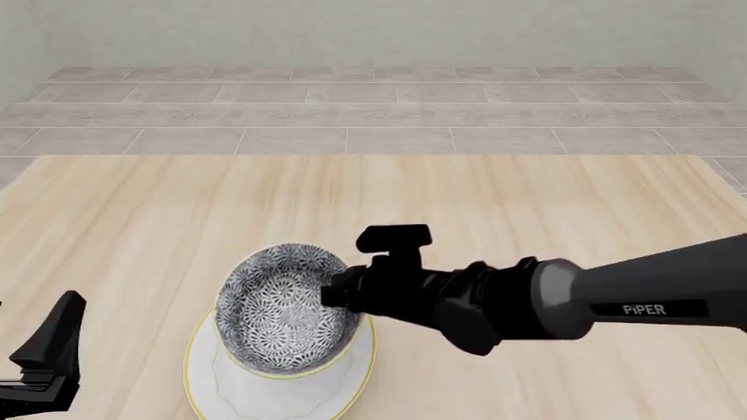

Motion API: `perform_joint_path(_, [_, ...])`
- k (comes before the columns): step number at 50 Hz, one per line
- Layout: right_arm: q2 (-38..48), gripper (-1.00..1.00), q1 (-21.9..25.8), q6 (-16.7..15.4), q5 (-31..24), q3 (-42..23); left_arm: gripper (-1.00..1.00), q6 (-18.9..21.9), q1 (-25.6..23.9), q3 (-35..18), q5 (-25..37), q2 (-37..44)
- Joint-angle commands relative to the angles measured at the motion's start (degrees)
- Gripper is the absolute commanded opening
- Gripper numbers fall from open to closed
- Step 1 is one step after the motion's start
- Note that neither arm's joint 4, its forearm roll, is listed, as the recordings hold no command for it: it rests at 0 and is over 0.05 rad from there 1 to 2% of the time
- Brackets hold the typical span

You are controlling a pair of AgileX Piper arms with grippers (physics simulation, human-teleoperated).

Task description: Put the bowl on the plate.

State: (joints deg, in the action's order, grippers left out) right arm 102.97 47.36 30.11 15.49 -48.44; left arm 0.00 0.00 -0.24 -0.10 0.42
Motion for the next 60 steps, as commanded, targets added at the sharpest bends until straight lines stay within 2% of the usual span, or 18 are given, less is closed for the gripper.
perform_joint_path(1, [0.73, -1.00, 0.74, 0.80, 0.66, -0.42, 1.00, 0.00, 0.00, 0.00, 0.00, 0.00])
perform_joint_path(29, [3.44, -1.00, 1.64, 2.67, 2.92, -0.49, 1.00, 0.00, 0.00, 0.00, 0.00, 0.00])
perform_joint_path(60, [4.51, -1.00, 1.81, 3.10, 4.59, 0.70, 1.00, 0.00, 0.00, 0.00, 0.00, 0.00])
